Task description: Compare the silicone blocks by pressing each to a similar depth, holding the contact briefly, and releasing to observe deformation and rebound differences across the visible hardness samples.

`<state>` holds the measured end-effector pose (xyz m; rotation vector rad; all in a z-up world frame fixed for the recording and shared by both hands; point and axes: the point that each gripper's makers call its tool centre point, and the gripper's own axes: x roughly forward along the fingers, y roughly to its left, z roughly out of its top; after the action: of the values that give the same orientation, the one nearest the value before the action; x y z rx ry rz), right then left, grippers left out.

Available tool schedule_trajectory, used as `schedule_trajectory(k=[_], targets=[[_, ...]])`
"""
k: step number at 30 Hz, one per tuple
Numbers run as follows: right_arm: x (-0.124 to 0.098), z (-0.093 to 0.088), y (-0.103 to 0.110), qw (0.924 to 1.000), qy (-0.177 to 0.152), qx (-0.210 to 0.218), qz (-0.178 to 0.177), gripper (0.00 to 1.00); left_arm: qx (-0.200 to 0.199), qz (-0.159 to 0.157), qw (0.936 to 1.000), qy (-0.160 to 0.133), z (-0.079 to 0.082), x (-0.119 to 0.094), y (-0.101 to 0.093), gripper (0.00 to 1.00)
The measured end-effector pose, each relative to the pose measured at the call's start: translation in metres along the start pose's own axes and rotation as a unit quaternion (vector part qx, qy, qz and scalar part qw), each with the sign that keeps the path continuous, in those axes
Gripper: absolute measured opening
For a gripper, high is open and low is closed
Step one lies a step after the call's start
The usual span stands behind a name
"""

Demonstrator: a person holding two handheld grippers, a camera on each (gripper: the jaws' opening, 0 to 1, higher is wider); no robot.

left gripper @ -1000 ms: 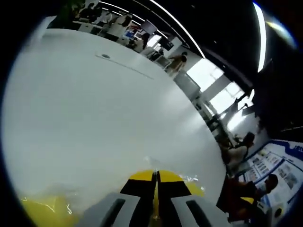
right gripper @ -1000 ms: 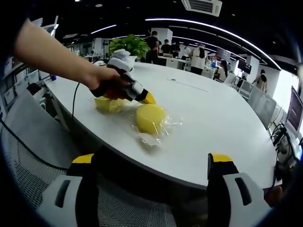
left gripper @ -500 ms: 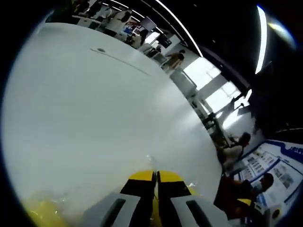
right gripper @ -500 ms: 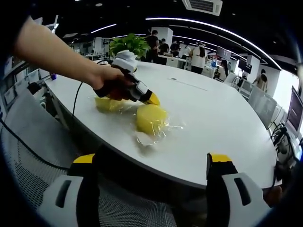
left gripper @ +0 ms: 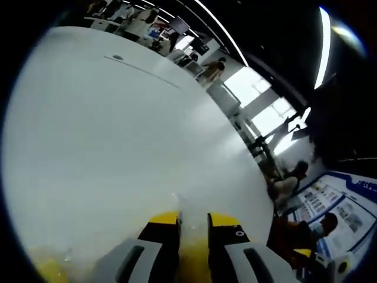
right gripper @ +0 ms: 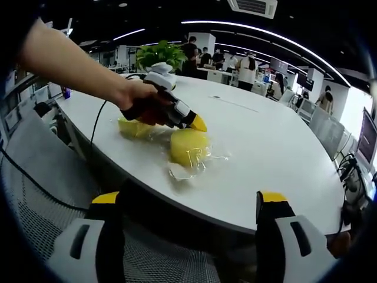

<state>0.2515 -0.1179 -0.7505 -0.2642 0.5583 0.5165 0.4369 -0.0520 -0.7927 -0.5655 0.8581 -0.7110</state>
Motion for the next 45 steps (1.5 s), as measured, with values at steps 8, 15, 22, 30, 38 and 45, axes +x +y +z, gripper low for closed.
schedule_trajectory(k=[8, 15, 22, 30, 38, 45], targets=[[0.000, 0.000, 0.000, 1.0000, 0.000, 0.000, 0.001, 0.86, 0.033, 0.004, 0.9991, -0.026, 0.006, -0.006, 0.002, 0.00], [0.000, -0.001, 0.001, 1.0000, 0.002, -0.002, 0.004, 0.86, 0.048, -0.057, 0.9948, -0.069, 0.022, -0.025, -0.033, 0.00], [0.000, 0.000, 0.004, 0.9999, 0.002, -0.007, 0.010, 0.87, 0.069, -0.075, 0.9919, -0.075, 0.028, -0.051, -0.047, 0.00], [-0.001, 0.001, 0.004, 0.9999, -0.002, -0.006, 0.010, 0.87, 0.143, -0.111, 0.9796, -0.088, 0.038, -0.081, -0.083, 0.00], [-0.002, 0.005, 0.005, 0.9998, -0.011, -0.003, 0.014, 0.86, 0.254, -0.129, 0.9569, -0.057, 0.035, -0.112, -0.124, 0.00], [-0.004, 0.010, 0.008, 0.9994, -0.023, 0.003, 0.025, 0.85, 0.264, -0.136, 0.9525, -0.070, 0.038, -0.139, -0.138, 0.00]])
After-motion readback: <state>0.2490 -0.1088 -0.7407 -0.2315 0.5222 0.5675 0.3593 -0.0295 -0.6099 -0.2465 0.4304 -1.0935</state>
